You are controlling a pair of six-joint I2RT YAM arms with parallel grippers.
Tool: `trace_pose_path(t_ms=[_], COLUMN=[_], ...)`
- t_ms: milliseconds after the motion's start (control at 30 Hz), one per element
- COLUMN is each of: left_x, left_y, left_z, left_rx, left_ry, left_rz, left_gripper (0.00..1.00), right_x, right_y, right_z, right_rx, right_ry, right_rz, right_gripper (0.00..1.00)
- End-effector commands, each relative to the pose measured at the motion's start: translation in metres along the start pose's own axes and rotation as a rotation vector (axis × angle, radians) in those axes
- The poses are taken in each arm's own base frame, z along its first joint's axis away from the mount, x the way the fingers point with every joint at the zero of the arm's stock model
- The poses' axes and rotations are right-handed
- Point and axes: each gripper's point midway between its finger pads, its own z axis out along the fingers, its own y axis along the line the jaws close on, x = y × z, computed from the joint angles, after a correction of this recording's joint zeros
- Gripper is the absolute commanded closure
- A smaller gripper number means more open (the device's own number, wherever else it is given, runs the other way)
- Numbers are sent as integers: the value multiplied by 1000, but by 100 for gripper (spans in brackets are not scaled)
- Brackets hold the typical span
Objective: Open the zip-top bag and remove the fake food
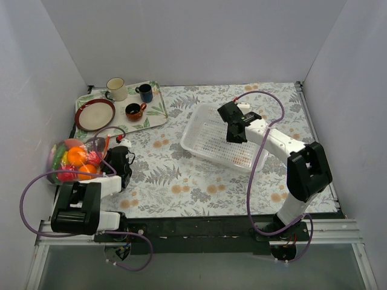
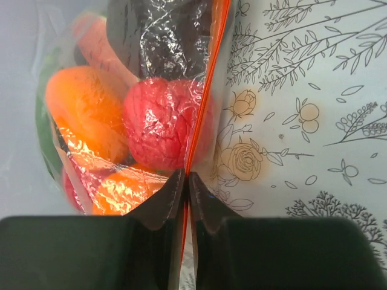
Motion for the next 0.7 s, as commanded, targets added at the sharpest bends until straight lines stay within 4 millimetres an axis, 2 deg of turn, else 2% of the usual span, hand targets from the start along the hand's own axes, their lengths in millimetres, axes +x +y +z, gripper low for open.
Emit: trace_pose_path(t_ms=[0, 133, 233, 267, 300, 333, 367, 400, 433, 467, 500, 533, 567, 600, 633, 667], left_x=[-19, -27, -42, -42, -68, -82, -77, -105, -114, -104, -112, -129, -122, -127, -137, -130], left_y=[12, 16, 19, 7, 18, 13, 7, 22, 18, 15, 13, 22, 22, 17, 25, 24], left_z=[2, -2, -14, -26, -38, -52, -63, -78, -90, -100, -111, -125, -134, -145, -157, -165], left_rx=[-57, -54, -17, 61, 73, 121, 193, 205, 252, 306, 372, 407, 454, 532, 562, 607], left_ry=[-42, -54, -65, -52, -110, -139, -109, -162, -176, -129, -145, -180, -149, -167, -198, -184], left_rz=[-25, -22, -31, 26, -22, -33, 19, -31, -51, 0, -14, -45, -31, -38, -60, -40], left_gripper=[100, 100, 100, 100, 100, 100, 100, 100, 100, 100, 100, 100, 100, 100, 100, 100], right_x=[-4, -1, 8, 11, 19, 22, 33, 38, 43, 57, 58, 65, 68, 81, 88, 91], right_y=[-5, -8, -15, -18, -20, -23, -26, -25, -24, -29, -26, -25, -26, -28, -29, -30], right_z=[-9, -7, 2, 5, 11, 13, 18, 19, 20, 23, 21, 20, 17, 16, 14, 9], right_rx=[-12, -7, 29, 41, 61, 73, 83, 72, 61, 65, 44, 32, 21, 23, 24, 14], right_ry=[-39, -43, -31, -23, -2, 7, 32, 42, 48, 73, 64, 76, 71, 89, 97, 93], right_rz=[11, 6, -25, -37, -52, -58, -69, -66, -64, -74, -63, -68, -68, -87, -97, -92], right_gripper=[99, 99, 99, 99, 99, 99, 99, 99, 99, 99, 99, 99, 99, 99, 99, 99])
